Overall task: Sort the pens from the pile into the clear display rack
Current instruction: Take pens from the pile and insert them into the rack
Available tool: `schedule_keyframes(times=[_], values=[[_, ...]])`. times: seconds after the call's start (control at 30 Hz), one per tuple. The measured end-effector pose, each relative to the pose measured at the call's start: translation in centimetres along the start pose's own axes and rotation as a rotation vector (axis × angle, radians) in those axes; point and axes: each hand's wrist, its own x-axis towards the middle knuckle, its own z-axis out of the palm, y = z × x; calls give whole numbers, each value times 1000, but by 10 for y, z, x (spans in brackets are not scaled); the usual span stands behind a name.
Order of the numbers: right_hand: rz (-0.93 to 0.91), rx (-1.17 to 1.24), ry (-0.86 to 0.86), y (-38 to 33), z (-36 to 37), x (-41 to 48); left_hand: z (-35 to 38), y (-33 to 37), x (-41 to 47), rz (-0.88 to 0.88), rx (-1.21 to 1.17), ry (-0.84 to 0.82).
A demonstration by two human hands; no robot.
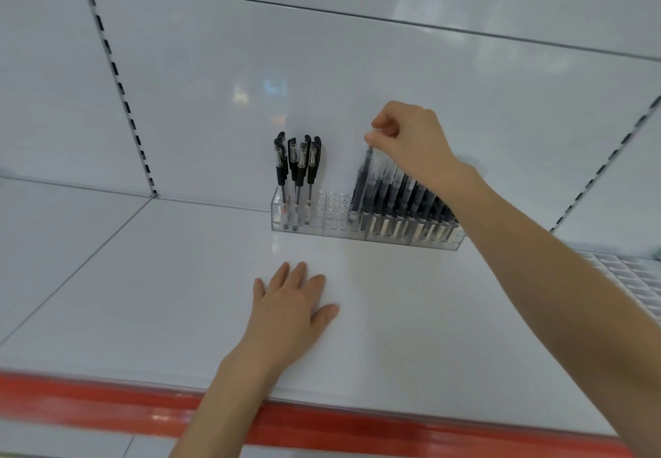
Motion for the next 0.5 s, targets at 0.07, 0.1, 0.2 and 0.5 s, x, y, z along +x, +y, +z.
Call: schedule_keyframes(times=[0.07, 0.1, 0.2, 0.5], values=[[19, -32, 38, 4, 3, 0, 0, 0, 0, 4, 3, 1], [24, -28, 49, 4, 3, 0, 0, 0, 0, 6, 4, 2], [29, 45, 47, 3, 1, -1, 0, 0, 0, 6, 8, 2], [-91, 56, -25, -5, 3, -3, 1, -1, 1, 10, 9, 7]])
